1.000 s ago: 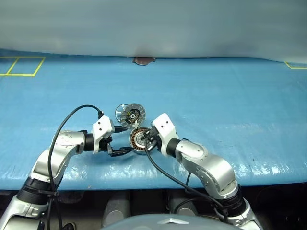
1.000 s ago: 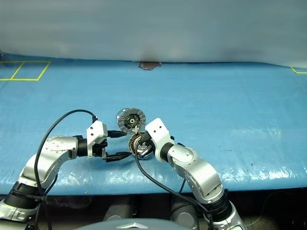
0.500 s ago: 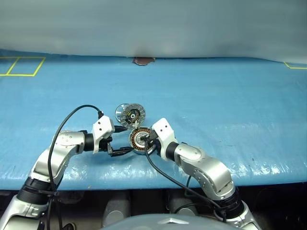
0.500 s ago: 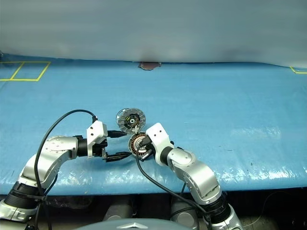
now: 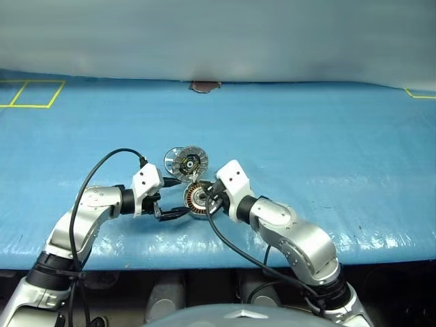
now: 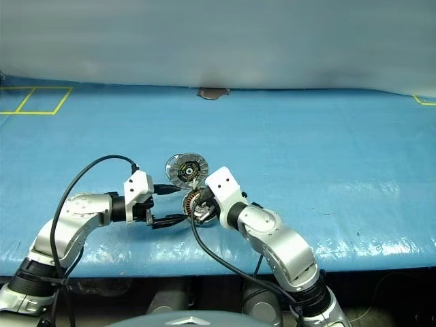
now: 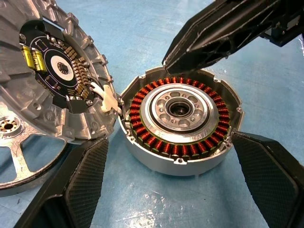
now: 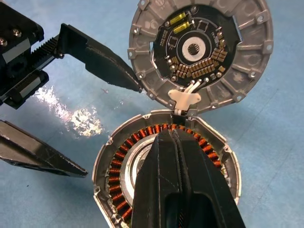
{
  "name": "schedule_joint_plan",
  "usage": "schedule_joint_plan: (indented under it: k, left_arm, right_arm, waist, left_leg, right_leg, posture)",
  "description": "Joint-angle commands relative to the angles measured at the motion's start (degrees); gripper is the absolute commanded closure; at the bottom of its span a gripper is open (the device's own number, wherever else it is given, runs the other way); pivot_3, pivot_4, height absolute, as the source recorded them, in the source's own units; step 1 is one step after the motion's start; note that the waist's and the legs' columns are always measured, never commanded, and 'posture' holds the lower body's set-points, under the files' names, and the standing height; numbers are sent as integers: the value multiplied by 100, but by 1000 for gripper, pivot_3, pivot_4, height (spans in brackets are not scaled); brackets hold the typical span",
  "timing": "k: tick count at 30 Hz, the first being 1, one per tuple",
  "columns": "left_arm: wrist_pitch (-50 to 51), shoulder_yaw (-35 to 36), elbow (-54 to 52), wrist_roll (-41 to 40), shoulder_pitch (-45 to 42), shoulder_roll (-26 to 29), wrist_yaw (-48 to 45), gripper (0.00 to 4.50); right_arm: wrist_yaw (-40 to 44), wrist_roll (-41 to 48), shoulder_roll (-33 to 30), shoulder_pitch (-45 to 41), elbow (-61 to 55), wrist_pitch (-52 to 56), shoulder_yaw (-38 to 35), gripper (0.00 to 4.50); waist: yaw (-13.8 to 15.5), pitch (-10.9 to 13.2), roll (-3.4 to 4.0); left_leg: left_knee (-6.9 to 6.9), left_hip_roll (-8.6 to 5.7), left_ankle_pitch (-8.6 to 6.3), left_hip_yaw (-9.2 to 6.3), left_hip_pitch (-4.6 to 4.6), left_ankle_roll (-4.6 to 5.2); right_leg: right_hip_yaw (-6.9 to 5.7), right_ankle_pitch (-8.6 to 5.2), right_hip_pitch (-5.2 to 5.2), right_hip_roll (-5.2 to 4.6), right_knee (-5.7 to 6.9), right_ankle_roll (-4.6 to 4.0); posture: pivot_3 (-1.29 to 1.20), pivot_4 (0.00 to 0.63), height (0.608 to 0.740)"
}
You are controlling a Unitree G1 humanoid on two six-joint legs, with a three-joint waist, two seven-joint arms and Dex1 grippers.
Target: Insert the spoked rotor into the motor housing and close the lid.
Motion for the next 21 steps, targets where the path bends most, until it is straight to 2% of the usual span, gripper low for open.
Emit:
schedule_joint_plan:
  k: [1, 12, 21]
  left_arm:
    - [-44, 56, -69, -12, -84, -6, 5, 0]
    - [77, 148, -165, -147, -28, -6, 28, 0]
    - [164, 165, -198, -243, -24, -1, -9, 0]
  right_arm:
    - [44, 55, 60, 5, 14, -54, 38, 4462]
    - [67, 21, 129, 158, 394, -127, 82, 4462]
    - [97, 1, 74, 0, 99, -68, 144, 4462]
  waist:
    - [0, 0, 0]
    - [-5, 0, 0]
    - [-2, 0, 0]
  left_leg:
    - [0, 0, 0, 0, 0, 0]
    - [0, 0, 0, 0, 1, 0]
    - [1, 0, 0, 0, 0, 0]
  right_leg:
    - [0, 0, 0, 0, 0, 0]
    - [0, 0, 0, 0, 0, 0]
    - [0, 0, 0, 0, 1, 0]
  posture:
    - [0, 150, 740]
    - [0, 150, 740]
    - [0, 150, 740]
